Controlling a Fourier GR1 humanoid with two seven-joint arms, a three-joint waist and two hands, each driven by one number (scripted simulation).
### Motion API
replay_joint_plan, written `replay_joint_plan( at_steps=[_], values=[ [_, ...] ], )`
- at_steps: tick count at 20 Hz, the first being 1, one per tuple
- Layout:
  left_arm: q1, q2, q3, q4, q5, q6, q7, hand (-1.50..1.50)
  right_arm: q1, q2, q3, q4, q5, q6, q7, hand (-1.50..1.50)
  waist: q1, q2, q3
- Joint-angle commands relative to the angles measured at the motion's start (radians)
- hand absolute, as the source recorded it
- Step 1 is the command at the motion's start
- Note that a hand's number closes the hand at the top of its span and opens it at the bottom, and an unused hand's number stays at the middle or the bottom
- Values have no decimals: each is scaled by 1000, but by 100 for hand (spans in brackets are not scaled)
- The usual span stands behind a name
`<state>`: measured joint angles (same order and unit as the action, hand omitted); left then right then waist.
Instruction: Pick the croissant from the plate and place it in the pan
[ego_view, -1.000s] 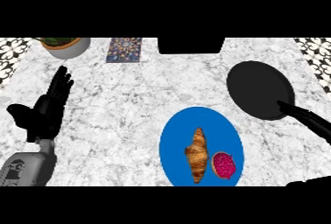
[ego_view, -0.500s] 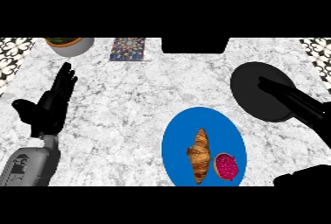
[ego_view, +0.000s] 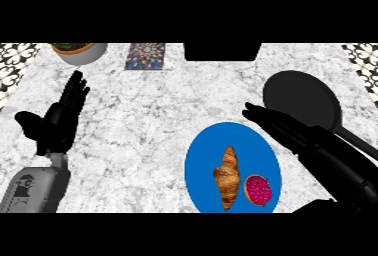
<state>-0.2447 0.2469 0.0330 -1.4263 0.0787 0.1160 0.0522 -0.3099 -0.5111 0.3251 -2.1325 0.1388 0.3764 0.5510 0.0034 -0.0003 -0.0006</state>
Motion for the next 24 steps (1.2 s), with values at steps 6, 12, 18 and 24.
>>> replay_joint_plan(
  at_steps=[6, 12, 18, 24],
  values=[
    [16, -28, -8, -96, -27, 14, 79, 0, 25, 125, 85, -1, 141, 51, 144, -150, -2, -1, 1],
    [-8, -12, 31, -18, -24, -23, 21, 0, 21, 169, 78, 179, 290, 22, 51, -150, 0, 2, 1],
    [-7, -21, 47, -13, -36, -34, 16, 0, 73, 189, 59, 231, 316, 92, -23, -150, -2, 1, 1],
    [-7, -31, 45, -63, -48, -33, 63, 0, 50, 233, 68, 283, 333, 170, -52, -150, -2, 0, 1]
  ],
)
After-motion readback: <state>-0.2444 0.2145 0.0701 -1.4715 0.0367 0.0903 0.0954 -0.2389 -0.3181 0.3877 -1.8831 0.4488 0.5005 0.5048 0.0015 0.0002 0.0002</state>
